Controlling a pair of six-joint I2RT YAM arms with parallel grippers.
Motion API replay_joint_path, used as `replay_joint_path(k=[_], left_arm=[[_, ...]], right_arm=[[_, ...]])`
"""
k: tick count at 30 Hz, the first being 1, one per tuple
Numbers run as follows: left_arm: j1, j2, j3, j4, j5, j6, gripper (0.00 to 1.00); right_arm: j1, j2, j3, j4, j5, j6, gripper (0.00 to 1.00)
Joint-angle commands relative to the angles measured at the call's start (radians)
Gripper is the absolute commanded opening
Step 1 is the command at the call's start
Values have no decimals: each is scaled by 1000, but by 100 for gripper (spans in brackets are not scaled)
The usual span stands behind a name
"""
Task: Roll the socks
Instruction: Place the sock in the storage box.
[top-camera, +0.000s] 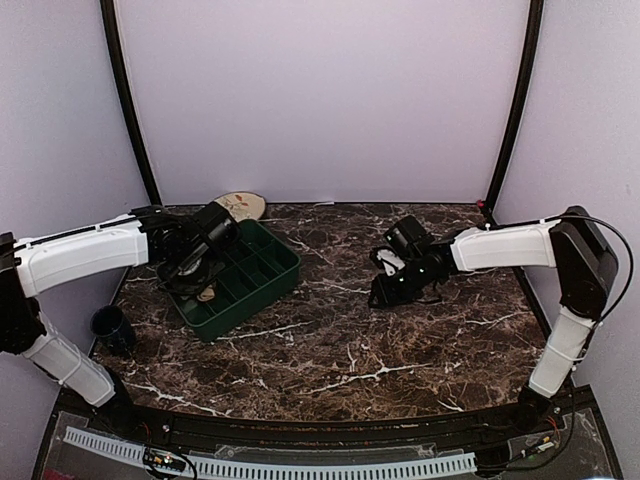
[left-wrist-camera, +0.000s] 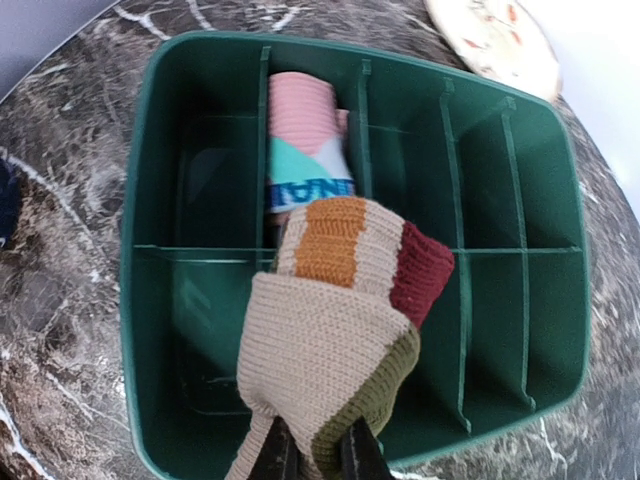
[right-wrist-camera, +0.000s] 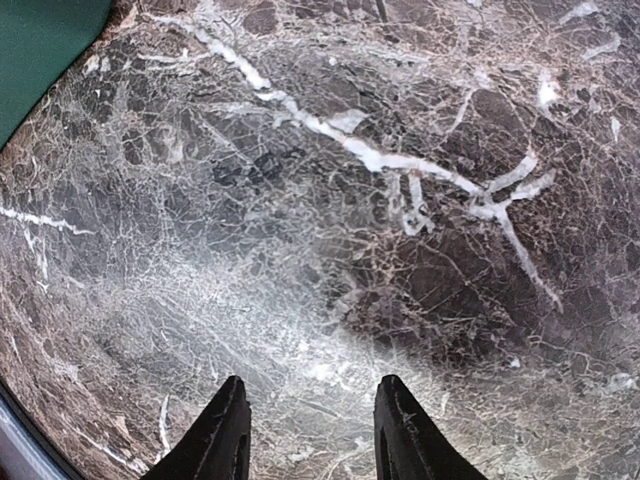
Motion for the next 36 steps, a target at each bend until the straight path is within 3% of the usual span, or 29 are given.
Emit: replay_joint_path(k=[1,15,36], left_arm=[[23,59,20,-102,-23,-106,0],[62,316,253,-274,5,-129,0],[78,465,346,-350,141,-168,0]], right_arm=[[14,9,35,-1,-7,-18,41],[22,-13,17,30,-24,-17,41],[25,-17,6,63,-40,-13,41]])
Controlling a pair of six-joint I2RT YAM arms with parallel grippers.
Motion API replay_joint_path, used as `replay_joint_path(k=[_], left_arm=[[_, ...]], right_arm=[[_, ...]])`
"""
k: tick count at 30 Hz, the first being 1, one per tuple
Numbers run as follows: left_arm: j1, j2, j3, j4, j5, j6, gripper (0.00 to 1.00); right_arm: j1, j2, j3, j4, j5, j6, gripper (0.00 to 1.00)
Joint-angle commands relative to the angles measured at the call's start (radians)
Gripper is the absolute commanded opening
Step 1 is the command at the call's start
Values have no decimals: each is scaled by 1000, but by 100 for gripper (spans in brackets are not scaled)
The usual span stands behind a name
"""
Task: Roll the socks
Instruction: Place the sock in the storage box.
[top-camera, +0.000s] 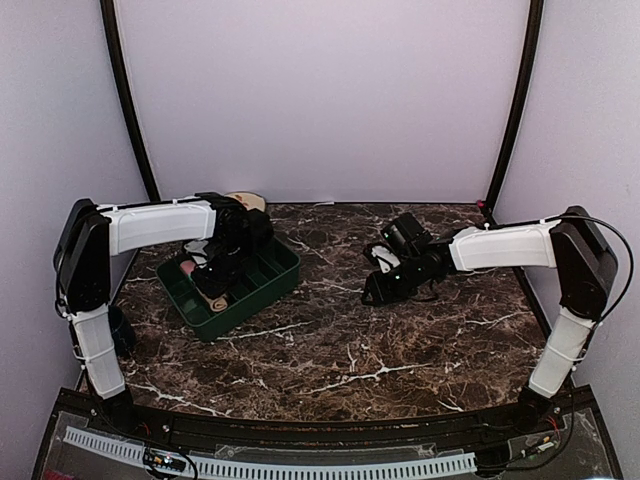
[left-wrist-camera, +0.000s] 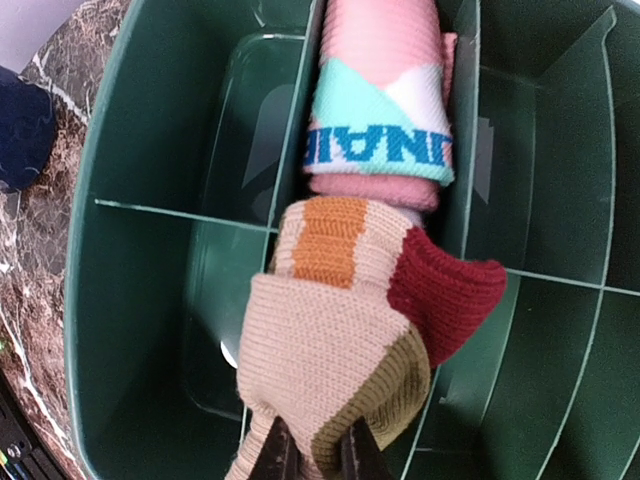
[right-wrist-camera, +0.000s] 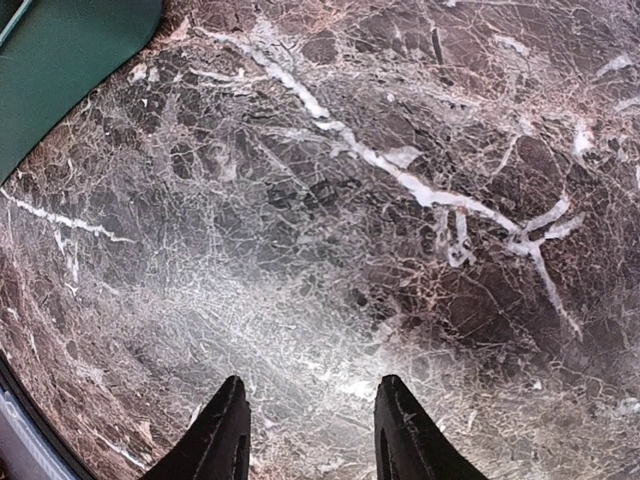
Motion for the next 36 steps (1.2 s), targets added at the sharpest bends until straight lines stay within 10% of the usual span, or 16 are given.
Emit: replay_joint_path(k=[1,36], left_arm=[[3,17,20,-53,27,-22,0],[47,49,-125,141,122,5,0]], right_arm=[[7,-18,-10,28,-14,3,41],[7,-36,-24,13,13,-6,41]])
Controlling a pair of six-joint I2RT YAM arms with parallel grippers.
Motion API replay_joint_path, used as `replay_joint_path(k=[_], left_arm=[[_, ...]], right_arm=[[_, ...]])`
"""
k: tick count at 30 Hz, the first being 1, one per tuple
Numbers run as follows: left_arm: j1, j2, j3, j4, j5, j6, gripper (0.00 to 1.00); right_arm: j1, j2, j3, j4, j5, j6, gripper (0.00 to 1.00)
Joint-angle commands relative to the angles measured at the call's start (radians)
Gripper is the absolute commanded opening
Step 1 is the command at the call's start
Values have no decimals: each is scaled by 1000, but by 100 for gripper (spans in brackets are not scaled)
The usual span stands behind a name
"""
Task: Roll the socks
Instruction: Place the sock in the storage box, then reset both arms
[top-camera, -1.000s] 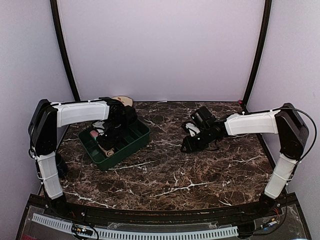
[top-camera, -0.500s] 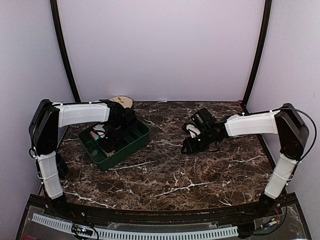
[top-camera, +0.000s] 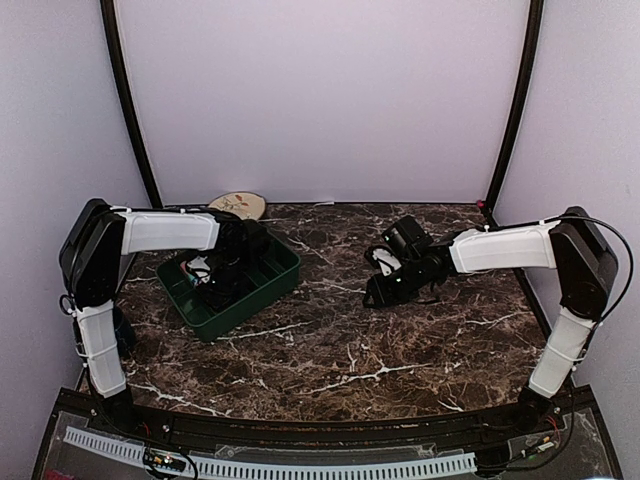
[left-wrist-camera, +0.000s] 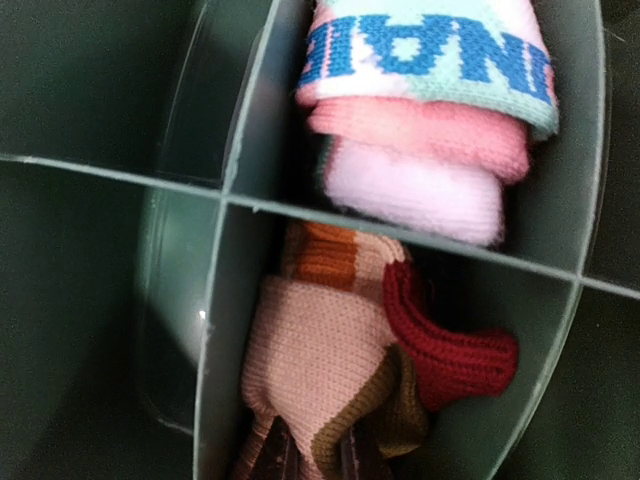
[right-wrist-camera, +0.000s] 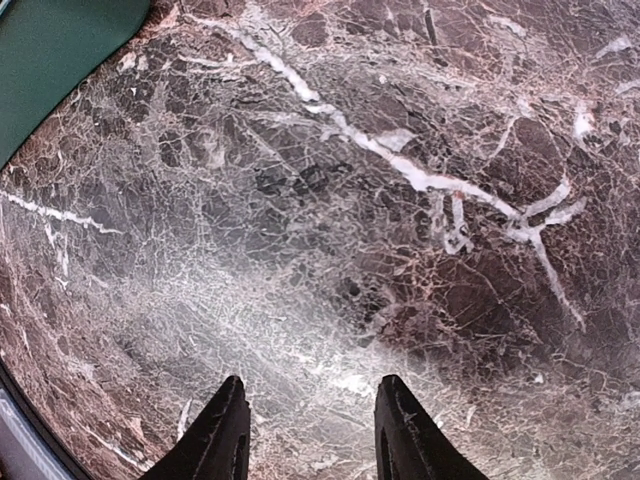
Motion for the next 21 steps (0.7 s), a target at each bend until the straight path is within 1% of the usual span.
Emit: replay_joint_path(k=[1,3,5,6,8,9,12,15,21], left_arm=[[13,2,-32,5,14,13,0],[15,3,-39,14,19,19,1],[15,3,-39,17,21,28,8],[15,2,-33,14,20,30,15],[15,2,-18,13,15,45,40],[15,2,-7,17,11,61,46],[15,2,26,8,7,86,55],[15,-1,60,-12,-2,106,60],[15,-17,108,-47,-8,120,62]], right_arm=[[9,-34,-4,6,11,-4,41],[9,-32,-4,6,10,-2,41],[9,-29,-2,6,11,0,41],[9,-28,1,5,11,1,41],[10,-21,9,4,11,2,41],[11,-18,14,3,10,2,41],[16,-4,33,1,12,2,42],[21,12,47,-1,11,2,42],[30,33,90,-4,9,3,42]])
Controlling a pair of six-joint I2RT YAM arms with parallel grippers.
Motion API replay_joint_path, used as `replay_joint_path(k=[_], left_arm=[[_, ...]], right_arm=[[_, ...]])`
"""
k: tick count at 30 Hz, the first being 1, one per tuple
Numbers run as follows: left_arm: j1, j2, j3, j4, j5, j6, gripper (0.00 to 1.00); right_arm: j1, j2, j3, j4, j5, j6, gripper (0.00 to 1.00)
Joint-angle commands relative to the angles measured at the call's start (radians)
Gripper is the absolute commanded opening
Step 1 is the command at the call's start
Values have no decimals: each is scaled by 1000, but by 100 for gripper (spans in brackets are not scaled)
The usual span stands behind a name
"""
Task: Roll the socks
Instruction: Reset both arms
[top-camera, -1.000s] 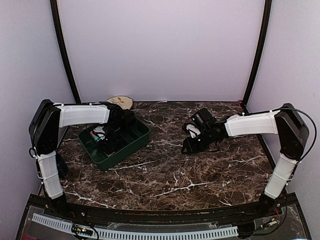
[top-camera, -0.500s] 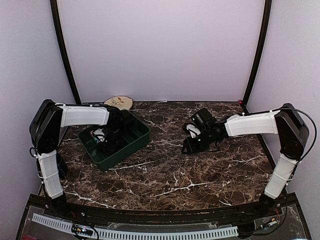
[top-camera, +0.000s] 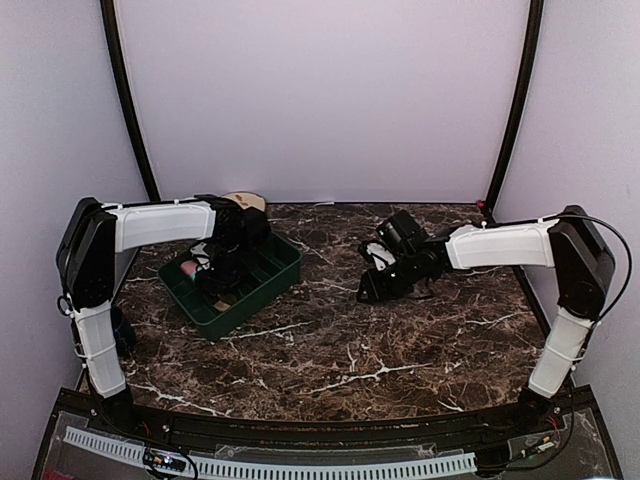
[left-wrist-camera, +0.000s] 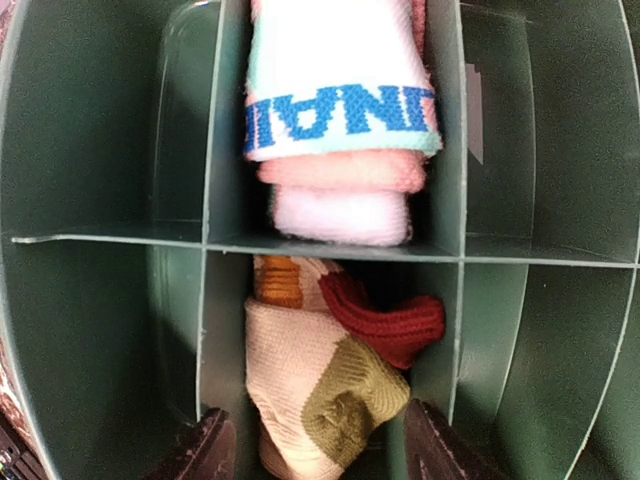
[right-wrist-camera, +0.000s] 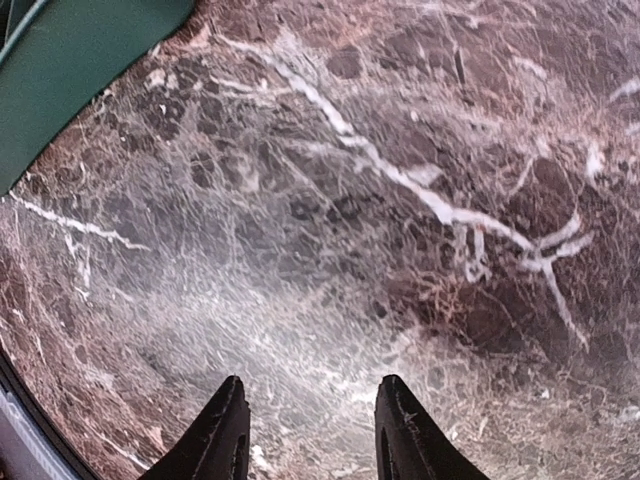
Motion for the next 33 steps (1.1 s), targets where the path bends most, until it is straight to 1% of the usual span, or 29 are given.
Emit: replay_joint_path(k=[1,7,10,13,16,17,19,22,24,26,27,28,29,30,33], left_arm=[[5,-7,34,-24,-5,5,62],[5,-63,69,-29,-20,14,62],[1,-106,105,-21,-71,72,62],[-16,-181,141,2,-211,208,62],[-32,-290,99,89,-375,401,62],[-33,-334,67,135,-407,479,62],[-35,-435,-28,302,-470,654,62],[-36,-603,-218,592,-531,940,63],[-36,-718,-376,839,-551,1160,64],[-33,-825,-535,1134,-534,1405,68],[-31,-872,-611,1263,-504,1529,72],[-24,-913,-685,1380,-462,1620,78],[-12,-930,-731,1440,-436,1685,83],[-1,-936,-760,1453,-421,1703,85],[41,-923,-762,1381,-390,1704,88]], right_arm=[[14,26,50,6,7,2,42],[21,38,72,7,7,-1,42],[22,45,81,7,19,-12,42],[21,43,97,8,53,-24,41],[21,36,118,11,110,-34,42],[20,34,127,13,130,-36,42],[15,31,148,12,172,-40,42],[-11,22,171,10,251,-27,47],[-41,13,184,5,308,-13,51],[-89,8,191,-2,359,7,51],[-120,7,197,-11,396,19,52],[-147,6,201,-20,419,27,52],[-169,1,202,-25,438,33,52],[-187,-5,202,-29,455,38,53],[-230,-36,190,-38,516,46,57]])
